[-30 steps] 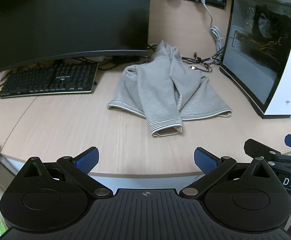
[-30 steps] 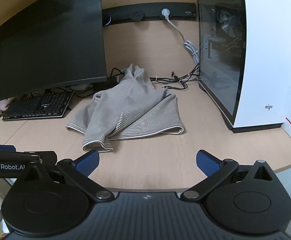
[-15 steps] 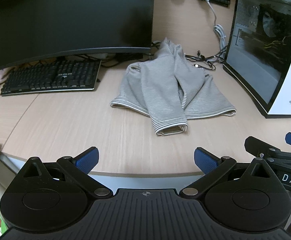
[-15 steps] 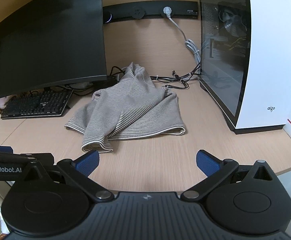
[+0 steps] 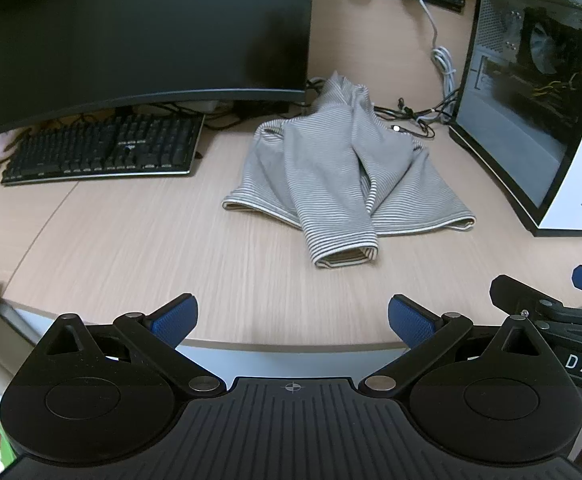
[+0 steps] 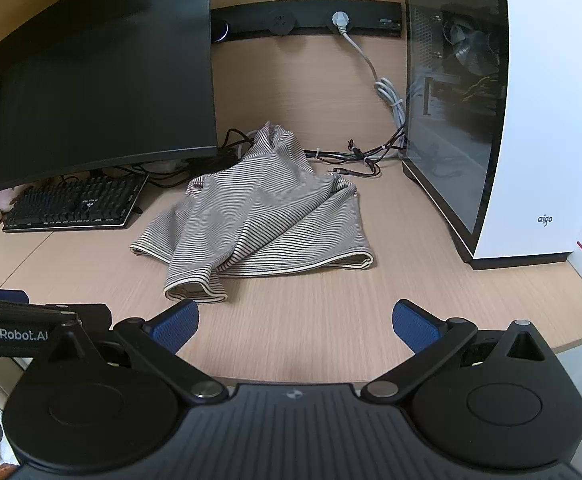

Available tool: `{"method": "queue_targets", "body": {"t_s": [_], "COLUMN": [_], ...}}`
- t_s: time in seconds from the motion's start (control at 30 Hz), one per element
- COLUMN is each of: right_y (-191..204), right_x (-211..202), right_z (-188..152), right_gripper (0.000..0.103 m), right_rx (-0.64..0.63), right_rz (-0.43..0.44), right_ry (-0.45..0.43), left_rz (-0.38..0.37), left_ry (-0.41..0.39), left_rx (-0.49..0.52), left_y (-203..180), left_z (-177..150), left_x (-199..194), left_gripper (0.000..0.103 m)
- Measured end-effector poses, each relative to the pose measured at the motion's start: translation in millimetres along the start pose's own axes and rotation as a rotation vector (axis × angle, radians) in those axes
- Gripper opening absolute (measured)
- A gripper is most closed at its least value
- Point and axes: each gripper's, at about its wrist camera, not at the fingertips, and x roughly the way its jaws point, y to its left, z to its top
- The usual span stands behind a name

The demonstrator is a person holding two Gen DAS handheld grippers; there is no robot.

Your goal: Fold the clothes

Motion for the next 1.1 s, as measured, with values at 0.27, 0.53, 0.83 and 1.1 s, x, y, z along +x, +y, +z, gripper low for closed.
{"method": "queue_targets", "body": {"t_s": [0.27,0.53,0.83,1.1], "right_y": [-2.6,-3.6,-4.5,-8.0], "right_x": [2.8,5.7,9.4,13.7], "right_z": [0.5,-0.5,-0.8,-1.3], "right_gripper": [0.103,0.103,0.103,0.103], "right_rx": [0.002,0.004,0.005,0.008], "right_rz": [0.002,0.004,0.004,0.002], "right_ry": [0.006,0.012,0.02,0.029], "left_rz": [-0.001,0.002,0.005,0.002], "left_ry": [0.006,0.012,0.019,0.029], "left_rx": [0.003,0.005,0.003,-0.001], "left_y": [0.3,-0.5,-1.3,-3.0], "left_z": [3.2,5.5,8.3,10.9], "left_x": [2.6,5.7,8.7,14.7], "left_gripper": [0.103,0.103,0.103,0.103]}}
